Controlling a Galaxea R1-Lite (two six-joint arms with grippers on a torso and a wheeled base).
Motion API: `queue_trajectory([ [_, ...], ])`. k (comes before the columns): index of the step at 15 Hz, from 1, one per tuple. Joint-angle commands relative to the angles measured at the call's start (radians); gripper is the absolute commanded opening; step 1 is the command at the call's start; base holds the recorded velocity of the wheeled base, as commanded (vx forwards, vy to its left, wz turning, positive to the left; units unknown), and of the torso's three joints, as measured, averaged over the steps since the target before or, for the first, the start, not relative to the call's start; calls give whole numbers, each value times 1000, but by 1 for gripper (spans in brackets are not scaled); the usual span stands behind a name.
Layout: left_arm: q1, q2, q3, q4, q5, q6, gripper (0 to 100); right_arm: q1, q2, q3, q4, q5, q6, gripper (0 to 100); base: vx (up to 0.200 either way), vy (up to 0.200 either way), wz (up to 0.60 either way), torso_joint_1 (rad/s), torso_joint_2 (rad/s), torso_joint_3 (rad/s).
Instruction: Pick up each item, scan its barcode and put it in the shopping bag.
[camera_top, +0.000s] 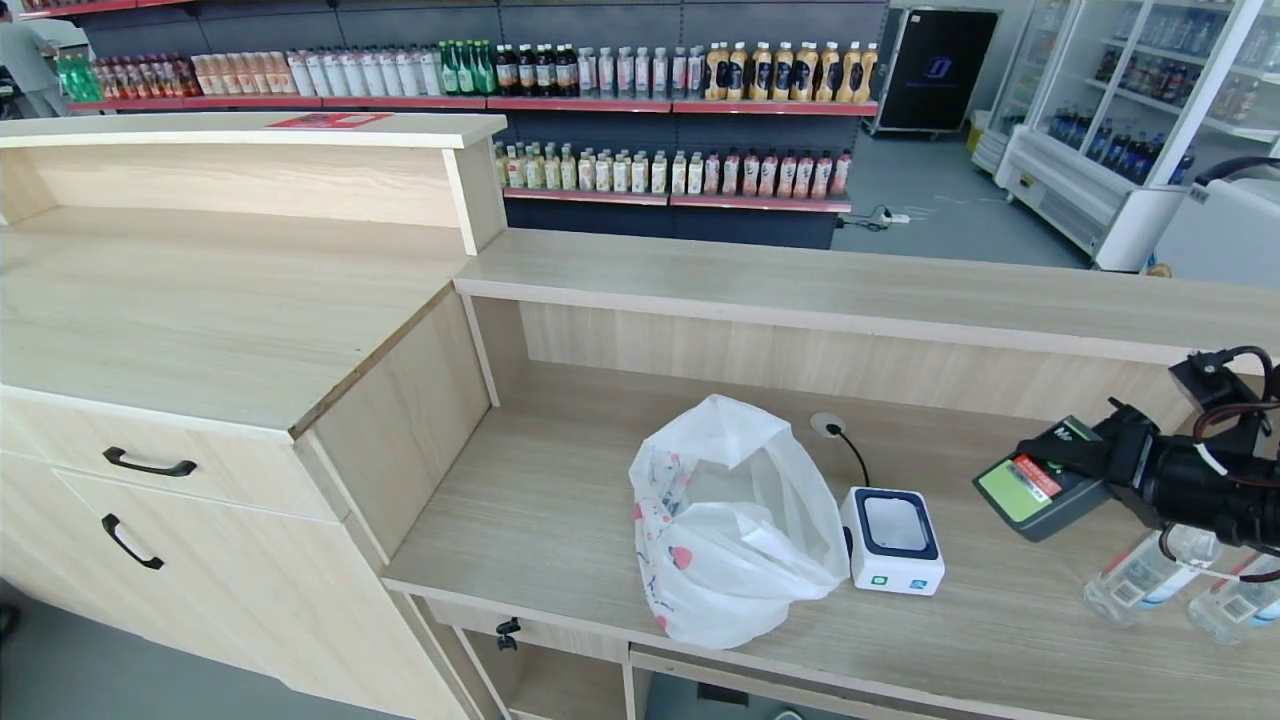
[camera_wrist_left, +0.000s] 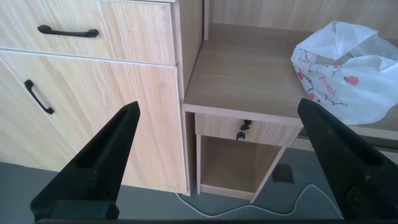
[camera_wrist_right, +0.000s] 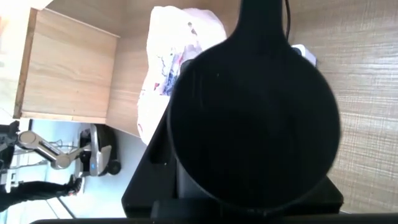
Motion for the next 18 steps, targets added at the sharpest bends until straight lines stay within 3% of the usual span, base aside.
queue_trajectory([
  [1, 0, 1, 0, 0, 0, 0, 100, -2, 57, 11, -16, 14, -1, 0, 0, 0, 0, 0, 0, 0],
  [7, 0, 1, 0, 0, 0, 0, 100, -28, 159, 47, -70, 57, -169, 0, 0, 0, 0, 0, 0, 0],
  [18, 0, 1, 0, 0, 0, 0, 100, -19, 257, 4, -180, 72, -192, 0, 0, 0, 0, 0, 0, 0],
])
